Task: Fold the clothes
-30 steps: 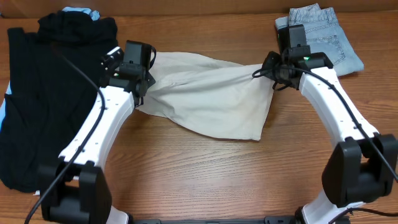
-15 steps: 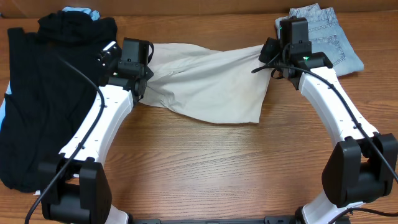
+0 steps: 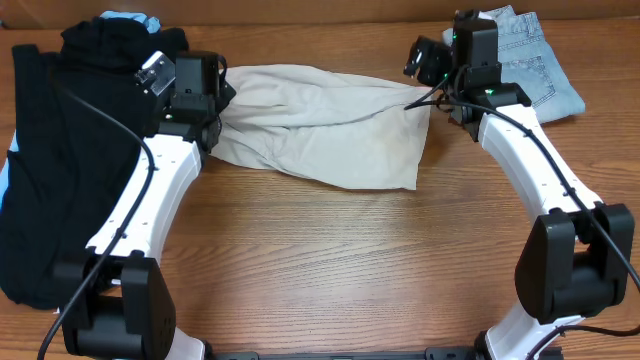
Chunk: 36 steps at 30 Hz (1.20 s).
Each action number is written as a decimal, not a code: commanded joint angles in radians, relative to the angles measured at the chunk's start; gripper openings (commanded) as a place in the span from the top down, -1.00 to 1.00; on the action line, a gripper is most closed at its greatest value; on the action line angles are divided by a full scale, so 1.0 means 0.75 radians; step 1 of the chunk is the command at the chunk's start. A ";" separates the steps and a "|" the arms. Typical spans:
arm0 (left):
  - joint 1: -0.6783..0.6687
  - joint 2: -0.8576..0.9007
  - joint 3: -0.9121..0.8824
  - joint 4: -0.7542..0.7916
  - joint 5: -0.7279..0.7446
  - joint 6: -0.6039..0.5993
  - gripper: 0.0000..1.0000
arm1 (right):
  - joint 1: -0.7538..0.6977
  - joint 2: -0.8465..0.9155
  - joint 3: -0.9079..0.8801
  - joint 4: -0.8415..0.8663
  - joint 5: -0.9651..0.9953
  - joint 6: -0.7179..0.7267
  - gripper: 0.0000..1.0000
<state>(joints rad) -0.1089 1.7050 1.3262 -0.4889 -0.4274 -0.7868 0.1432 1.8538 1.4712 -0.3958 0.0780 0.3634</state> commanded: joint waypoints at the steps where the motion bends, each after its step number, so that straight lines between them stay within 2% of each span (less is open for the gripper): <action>1: 0.047 0.013 0.111 -0.113 0.042 0.079 -1.00 | -0.011 0.000 0.022 -0.157 -0.009 -0.028 -1.00; 7: 0.137 0.013 0.226 -0.439 0.279 0.192 -1.00 | -0.004 0.034 -0.025 -0.460 -0.230 -0.032 -1.00; 13: 0.163 0.015 0.220 -0.629 0.362 0.280 -1.00 | 0.043 0.094 -0.154 -0.430 -0.410 -0.063 -1.00; 21: 0.146 0.194 0.215 -0.514 0.362 0.501 -0.99 | 0.100 0.108 -0.155 -0.432 -0.441 -0.074 -1.00; 28: 0.156 0.381 0.216 -0.286 0.360 0.512 -0.89 | 0.101 0.107 -0.155 -0.522 -0.476 -0.112 -0.95; 31: 0.153 0.433 0.216 -0.200 0.362 0.512 -0.64 | 0.101 0.107 -0.155 -0.528 -0.477 -0.111 -0.88; 34: 0.137 0.483 0.215 -0.184 0.362 0.511 0.49 | 0.101 0.107 -0.155 -0.527 -0.477 -0.110 -0.84; 36: 0.129 0.523 0.216 -0.183 0.362 0.506 0.73 | 0.101 0.107 -0.155 -0.527 -0.477 -0.110 -0.83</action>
<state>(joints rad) 0.0051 2.0460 1.4757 -0.6304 -0.1574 -0.4179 0.2180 1.9499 1.3472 -0.7944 -0.2672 0.2874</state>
